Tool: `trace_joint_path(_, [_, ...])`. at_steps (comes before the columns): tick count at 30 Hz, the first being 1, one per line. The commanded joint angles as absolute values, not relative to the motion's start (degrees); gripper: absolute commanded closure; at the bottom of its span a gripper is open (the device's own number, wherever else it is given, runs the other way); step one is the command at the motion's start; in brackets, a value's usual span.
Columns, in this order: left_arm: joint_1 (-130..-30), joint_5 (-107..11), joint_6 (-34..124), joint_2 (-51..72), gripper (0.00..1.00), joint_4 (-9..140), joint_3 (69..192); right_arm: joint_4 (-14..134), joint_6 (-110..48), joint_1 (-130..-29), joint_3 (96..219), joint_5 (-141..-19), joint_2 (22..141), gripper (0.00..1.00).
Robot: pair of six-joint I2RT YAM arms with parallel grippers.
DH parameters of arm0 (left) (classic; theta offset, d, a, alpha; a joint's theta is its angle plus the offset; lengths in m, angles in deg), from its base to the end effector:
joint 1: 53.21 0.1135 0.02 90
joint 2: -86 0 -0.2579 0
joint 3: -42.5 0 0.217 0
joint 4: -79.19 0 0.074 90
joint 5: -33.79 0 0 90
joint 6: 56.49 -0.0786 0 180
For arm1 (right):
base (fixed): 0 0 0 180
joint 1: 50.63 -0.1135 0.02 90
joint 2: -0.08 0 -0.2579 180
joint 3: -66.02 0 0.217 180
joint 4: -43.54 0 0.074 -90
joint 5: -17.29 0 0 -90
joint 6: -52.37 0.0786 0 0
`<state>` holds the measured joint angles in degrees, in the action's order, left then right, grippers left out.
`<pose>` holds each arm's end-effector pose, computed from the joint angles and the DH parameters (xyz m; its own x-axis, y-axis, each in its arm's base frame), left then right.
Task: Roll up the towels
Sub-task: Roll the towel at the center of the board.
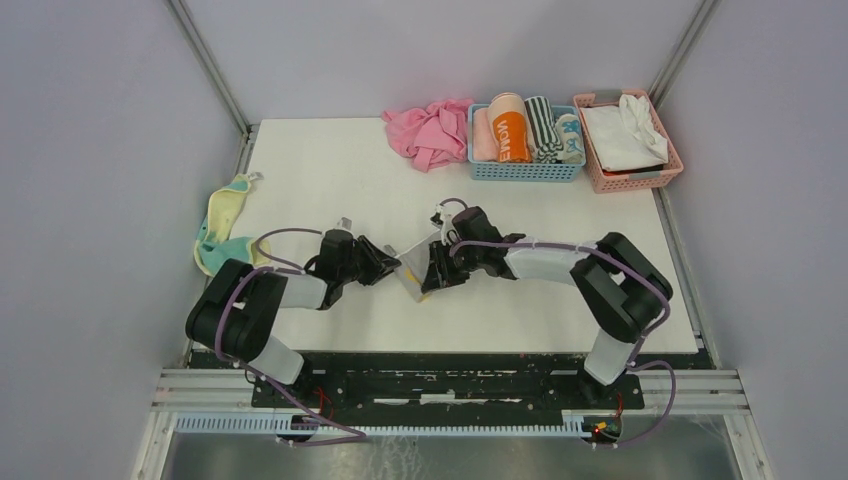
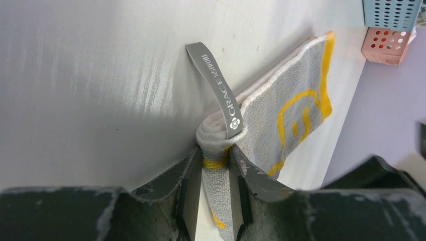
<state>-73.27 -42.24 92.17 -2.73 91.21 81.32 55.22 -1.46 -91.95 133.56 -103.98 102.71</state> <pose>0.2496 -0.1113 0.1130 -0.7372 -0.6132 -0.2838 -0.2265 0.6200 -0.7512 0.2364 0.2622 0.1375 -0.9324 -0.1480 -0.3297 -0.3482 0.6126 0.7095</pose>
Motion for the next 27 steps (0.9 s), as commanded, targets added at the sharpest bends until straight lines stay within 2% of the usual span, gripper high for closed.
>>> trace_joint_path(1, [-74.7, -48.66, 90.39, -5.47, 0.65, 80.96, 79.63, 73.94, -16.24, -97.87, 140.11, -84.68, 93.86, 0.61])
trace_joint_path(5, [-75.68, -49.44, 90.51, -5.43, 0.65, 80.07, 80.43, 77.53, -22.04, -105.78, 143.95, -69.68, 92.34, 0.59])
trace_joint_path(8, [-75.78, -49.68, 90.61, -5.32, 0.65, 79.78, 80.36, 77.29, -25.36, -109.96, 146.79, -64.09, 94.52, 0.59])
trace_joint_path(17, [-76.22, -50.02, 90.58, -3.97, 0.66, 78.53, 80.53, 77.64, -29.44, -114.71, 153.27, -57.21, 104.59, 0.6])
trace_joint_path(27, [-76.41, -49.83, 90.58, -3.97, 0.65, 78.43, 80.61, 78.99, -29.02, -115.2, 151.58, -51.85, 108.16, 0.55])
